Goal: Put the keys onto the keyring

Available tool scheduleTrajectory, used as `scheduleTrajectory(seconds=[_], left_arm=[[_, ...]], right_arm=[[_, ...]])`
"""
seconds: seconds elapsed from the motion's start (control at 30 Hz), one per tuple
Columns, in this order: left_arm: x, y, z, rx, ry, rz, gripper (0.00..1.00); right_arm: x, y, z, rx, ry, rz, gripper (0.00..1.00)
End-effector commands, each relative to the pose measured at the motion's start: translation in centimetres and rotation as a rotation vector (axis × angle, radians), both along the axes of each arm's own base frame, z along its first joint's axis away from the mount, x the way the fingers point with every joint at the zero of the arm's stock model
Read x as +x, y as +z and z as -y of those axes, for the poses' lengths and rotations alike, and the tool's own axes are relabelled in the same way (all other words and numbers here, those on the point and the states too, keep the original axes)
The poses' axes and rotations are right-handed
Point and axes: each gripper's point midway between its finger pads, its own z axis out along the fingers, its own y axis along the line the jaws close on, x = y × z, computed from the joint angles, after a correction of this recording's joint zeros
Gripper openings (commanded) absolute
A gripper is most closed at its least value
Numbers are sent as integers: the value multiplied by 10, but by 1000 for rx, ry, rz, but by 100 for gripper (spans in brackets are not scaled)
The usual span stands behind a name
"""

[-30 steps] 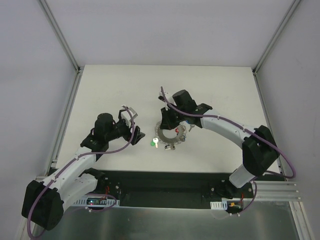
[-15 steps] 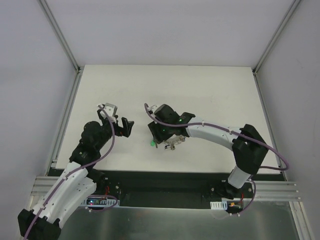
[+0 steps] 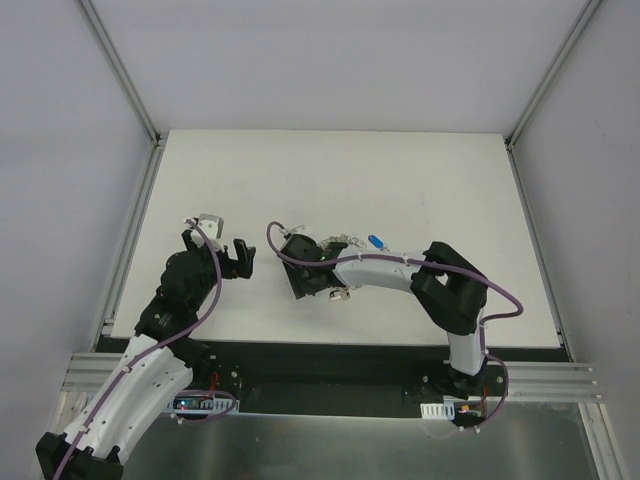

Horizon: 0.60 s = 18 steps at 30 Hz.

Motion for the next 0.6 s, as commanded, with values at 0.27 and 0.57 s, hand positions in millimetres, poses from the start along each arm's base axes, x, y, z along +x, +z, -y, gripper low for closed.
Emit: scheduleTrajectory(seconds=[0.27,0.57], left_arm=[[-4,-3,-5,-17,32,16,87],[-3,-4,-2,-11,15,8,88]], right_arm=[[13,-24,-1,-67,-155,57,52],[15,-9,4,-72,-138,86,12]])
